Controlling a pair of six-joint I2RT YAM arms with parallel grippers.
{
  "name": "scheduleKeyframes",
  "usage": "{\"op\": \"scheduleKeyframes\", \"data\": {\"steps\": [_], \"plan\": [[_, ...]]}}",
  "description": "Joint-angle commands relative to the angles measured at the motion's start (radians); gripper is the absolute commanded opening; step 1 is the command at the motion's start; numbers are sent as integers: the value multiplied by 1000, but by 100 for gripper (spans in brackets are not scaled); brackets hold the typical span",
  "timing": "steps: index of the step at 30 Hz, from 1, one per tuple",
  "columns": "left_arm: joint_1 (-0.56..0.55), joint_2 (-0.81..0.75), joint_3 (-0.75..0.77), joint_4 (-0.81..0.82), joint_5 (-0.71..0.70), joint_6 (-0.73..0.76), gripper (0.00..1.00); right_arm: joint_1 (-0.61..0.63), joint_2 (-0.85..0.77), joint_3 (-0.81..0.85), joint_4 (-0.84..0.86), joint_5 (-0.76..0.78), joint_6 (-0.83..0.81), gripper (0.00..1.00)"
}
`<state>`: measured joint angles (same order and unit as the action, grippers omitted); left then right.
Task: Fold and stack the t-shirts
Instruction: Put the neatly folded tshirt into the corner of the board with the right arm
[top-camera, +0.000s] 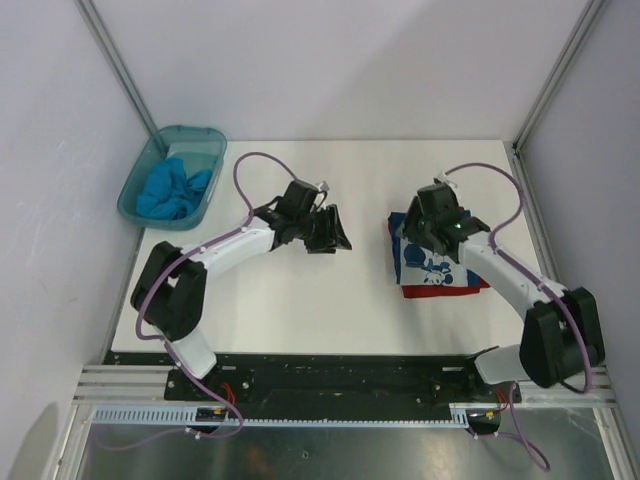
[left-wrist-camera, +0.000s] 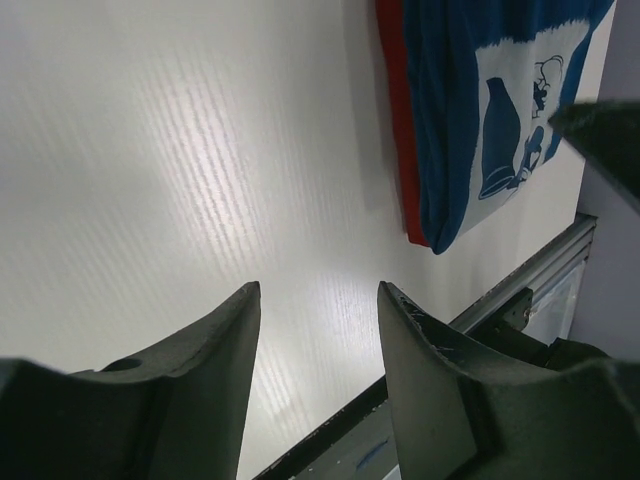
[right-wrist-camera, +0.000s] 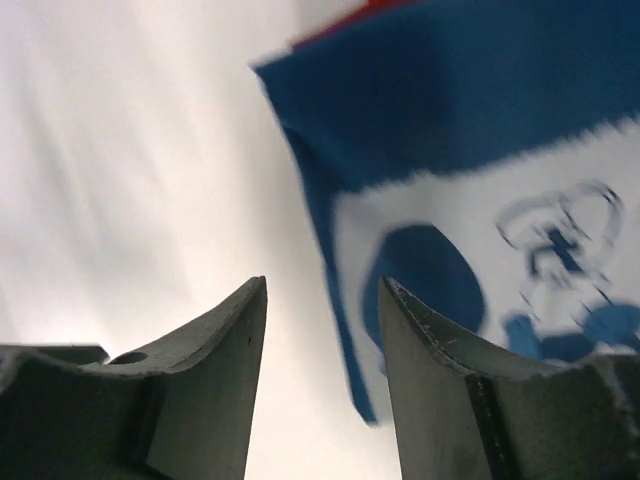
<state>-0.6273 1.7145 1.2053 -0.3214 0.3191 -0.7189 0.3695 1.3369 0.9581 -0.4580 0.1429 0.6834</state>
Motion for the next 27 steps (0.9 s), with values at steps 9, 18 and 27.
{"op": "scheduleKeyframes", "data": {"steps": [9, 18, 27], "plan": [[91, -113, -63, 12, 59, 82, 55, 47, 439, 361, 296, 40, -67, 54], [137, -111, -69, 12, 92, 101, 56, 22, 646, 518, 227, -20, -81, 54], [143, -92, -63, 12, 107, 110, 55, 10, 724, 528, 149, 4, -19, 53]]}}
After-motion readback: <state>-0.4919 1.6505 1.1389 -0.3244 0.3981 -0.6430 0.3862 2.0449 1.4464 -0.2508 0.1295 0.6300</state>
